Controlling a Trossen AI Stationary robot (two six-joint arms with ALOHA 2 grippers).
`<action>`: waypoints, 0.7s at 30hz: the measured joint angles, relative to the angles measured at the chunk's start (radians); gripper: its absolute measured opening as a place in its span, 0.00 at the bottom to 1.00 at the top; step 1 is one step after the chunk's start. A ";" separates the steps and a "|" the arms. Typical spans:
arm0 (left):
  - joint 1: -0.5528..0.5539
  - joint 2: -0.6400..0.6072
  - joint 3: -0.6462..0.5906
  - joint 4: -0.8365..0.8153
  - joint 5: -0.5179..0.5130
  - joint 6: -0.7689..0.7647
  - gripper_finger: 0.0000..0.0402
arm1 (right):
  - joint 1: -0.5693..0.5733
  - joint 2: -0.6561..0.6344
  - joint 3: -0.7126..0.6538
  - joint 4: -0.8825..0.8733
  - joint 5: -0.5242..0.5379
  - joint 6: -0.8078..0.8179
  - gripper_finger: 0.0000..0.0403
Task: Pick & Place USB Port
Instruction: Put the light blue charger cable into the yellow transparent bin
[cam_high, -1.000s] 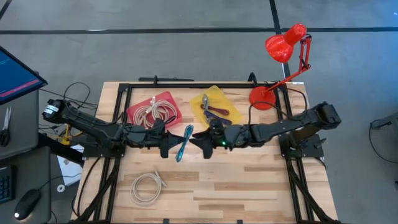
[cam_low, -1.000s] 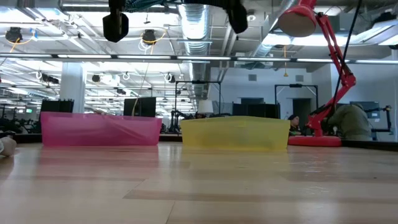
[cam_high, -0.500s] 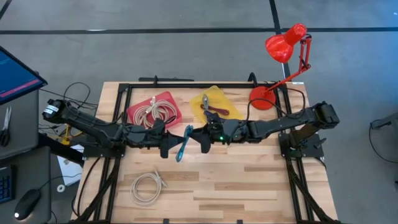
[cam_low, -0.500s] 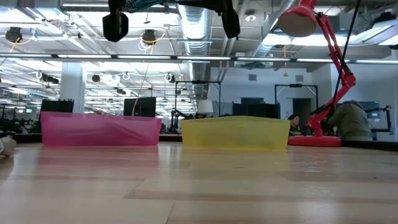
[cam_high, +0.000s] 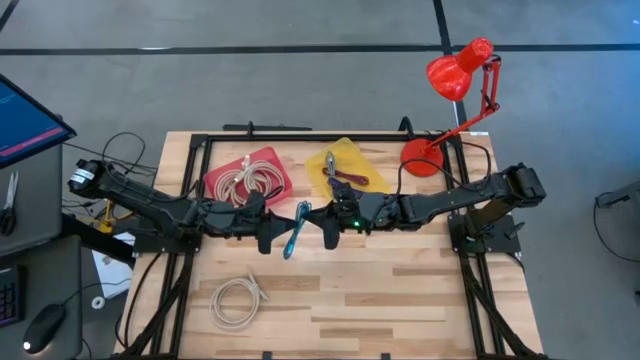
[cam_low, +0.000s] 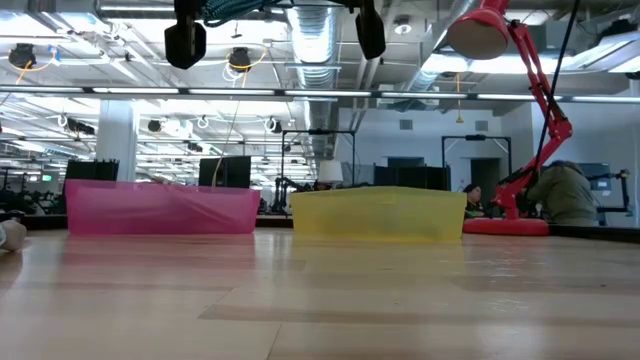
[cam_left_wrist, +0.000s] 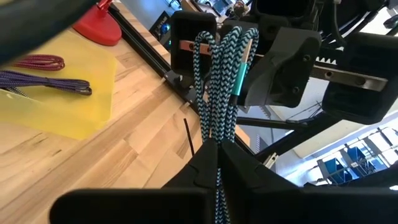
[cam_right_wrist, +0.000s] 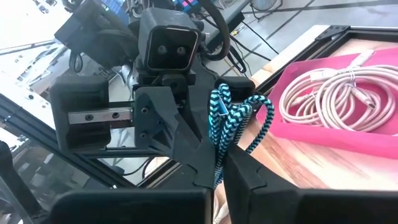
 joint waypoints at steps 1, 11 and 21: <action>0.000 0.000 0.000 0.000 -0.002 0.000 0.03 | 0.000 0.000 0.000 0.000 0.000 -0.001 0.01; 0.000 0.000 0.000 0.001 -0.007 0.000 0.20 | 0.000 -0.037 0.000 -0.060 0.008 -0.054 0.00; 0.000 0.000 0.000 0.001 -0.006 0.000 0.22 | -0.009 -0.215 0.000 -0.457 0.250 -0.075 0.00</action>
